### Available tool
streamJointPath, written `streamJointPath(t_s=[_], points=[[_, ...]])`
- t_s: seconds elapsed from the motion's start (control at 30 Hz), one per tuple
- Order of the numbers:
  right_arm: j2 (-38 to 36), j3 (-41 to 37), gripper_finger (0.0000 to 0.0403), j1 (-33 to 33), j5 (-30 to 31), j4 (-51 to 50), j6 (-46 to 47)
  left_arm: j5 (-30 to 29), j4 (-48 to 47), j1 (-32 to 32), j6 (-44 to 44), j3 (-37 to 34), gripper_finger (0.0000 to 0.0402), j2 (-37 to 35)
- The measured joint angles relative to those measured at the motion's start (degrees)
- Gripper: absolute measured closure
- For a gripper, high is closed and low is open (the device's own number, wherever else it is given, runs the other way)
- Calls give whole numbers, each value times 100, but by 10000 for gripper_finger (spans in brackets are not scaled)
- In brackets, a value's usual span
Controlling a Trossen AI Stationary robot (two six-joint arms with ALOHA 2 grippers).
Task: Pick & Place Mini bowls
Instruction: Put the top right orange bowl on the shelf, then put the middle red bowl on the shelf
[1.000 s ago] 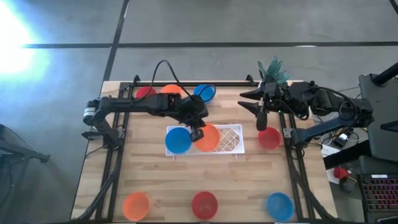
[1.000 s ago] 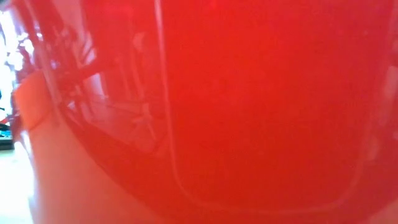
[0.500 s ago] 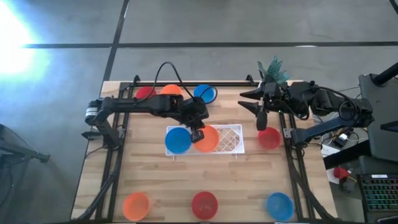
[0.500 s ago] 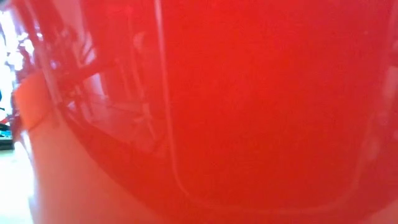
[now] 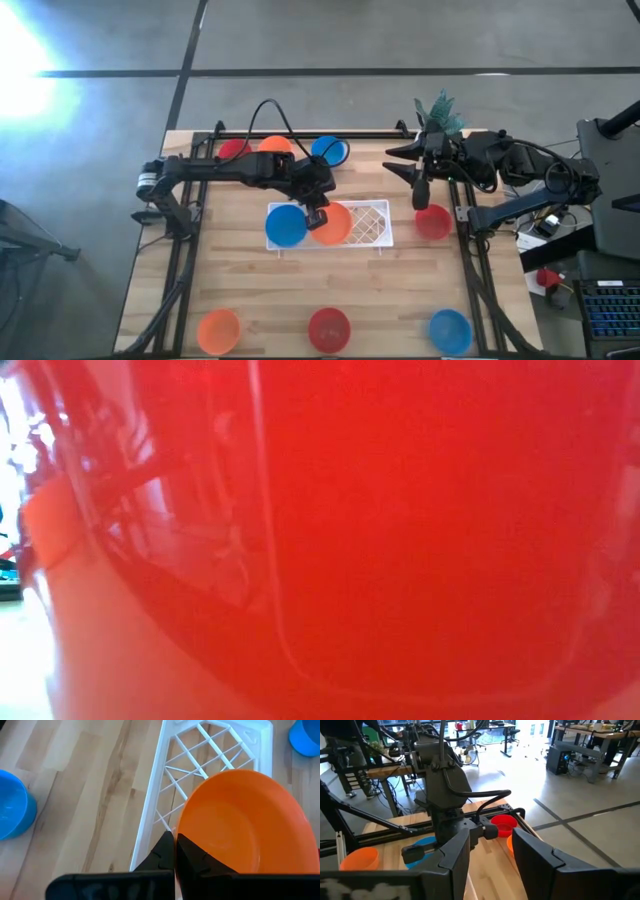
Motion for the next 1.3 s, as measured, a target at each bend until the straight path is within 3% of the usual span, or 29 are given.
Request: streamJointPath(t_s=[0.13,0.4,0.6,0.8,1.17,1.3], points=[[0,0,254,0,0,2,0,101,-2,-2,-2,0,395,-2],[0,0,258,0,0,2,0,103,0,0,-4,0,344,-4],[-3,0,255,0,0,-41,0,105,-29,2,-121,19,340,-59],[-86,0,262,0,0,-679,223,166,-286,-6,-187,577,340,-72],[-185,0,282,0,-38,-2951,2308,-221,-278,-387,241,1718,366,-81],[-153,-2,284,-5,-471,-4012,3404,-380,-282,-477,400,2063,384,-81]])
